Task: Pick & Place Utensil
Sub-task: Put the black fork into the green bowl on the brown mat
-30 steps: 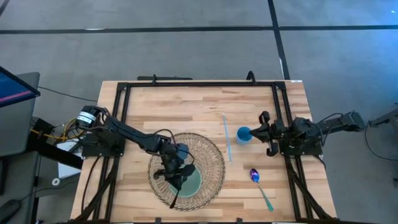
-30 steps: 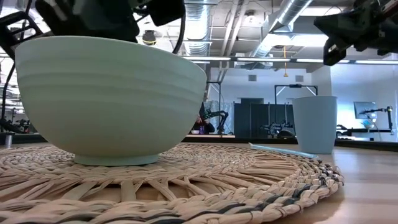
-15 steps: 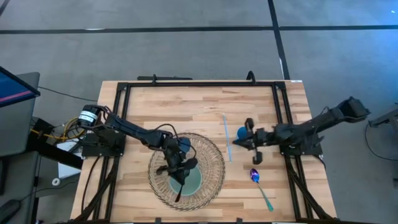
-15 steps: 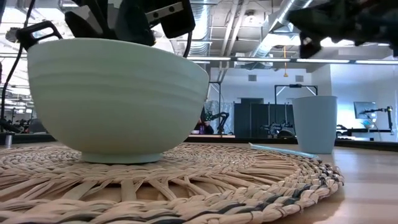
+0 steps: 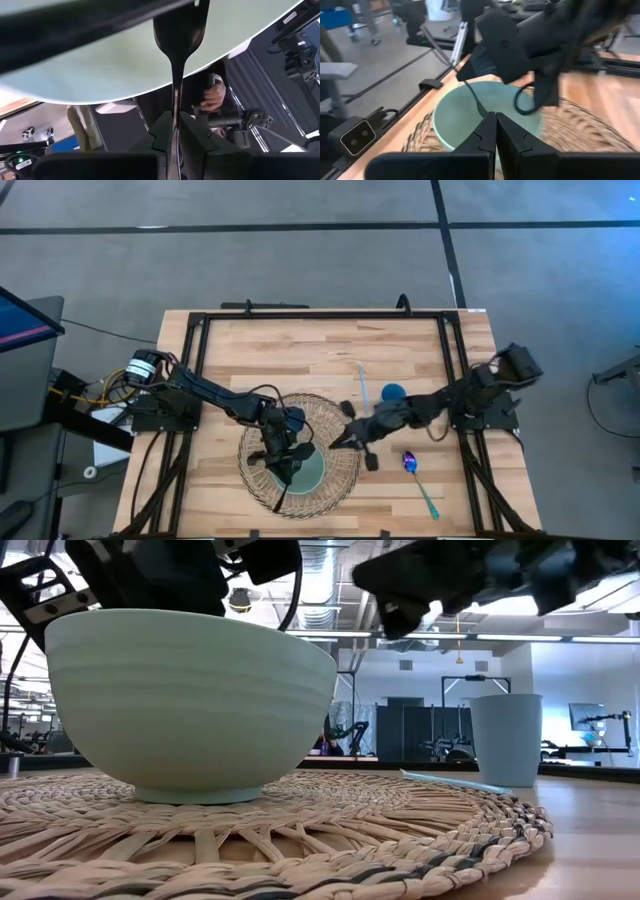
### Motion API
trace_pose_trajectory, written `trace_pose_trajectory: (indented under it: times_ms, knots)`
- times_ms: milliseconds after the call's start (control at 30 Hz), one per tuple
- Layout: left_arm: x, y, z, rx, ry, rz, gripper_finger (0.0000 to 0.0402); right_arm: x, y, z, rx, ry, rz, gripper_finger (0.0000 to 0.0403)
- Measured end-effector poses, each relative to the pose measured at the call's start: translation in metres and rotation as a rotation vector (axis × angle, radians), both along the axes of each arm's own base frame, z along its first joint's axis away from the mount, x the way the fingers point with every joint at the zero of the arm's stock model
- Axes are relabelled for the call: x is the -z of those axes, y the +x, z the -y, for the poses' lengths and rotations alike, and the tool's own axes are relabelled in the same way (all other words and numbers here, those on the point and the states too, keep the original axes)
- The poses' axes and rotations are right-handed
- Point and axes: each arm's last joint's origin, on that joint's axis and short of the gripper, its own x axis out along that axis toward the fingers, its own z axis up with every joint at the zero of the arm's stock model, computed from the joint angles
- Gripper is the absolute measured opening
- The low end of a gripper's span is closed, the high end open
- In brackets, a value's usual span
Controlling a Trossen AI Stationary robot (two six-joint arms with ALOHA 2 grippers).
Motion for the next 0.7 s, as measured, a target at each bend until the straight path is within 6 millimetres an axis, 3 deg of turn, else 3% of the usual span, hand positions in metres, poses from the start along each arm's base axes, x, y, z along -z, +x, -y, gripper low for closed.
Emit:
trace_pose_trajectory:
  times_ms: [333,700]
  knots:
    - [0.007,-0.006,0.006,0.016,0.013,-0.024,0.0027,0.028,0.044,-0.009,-0.008,-0.049,-0.061,0.0]
    - [0.016,-0.01,0.003,0.0,0.004,-0.087,0.0027,0.037,0.051,0.006,-0.012,-0.031,-0.136,0.0]
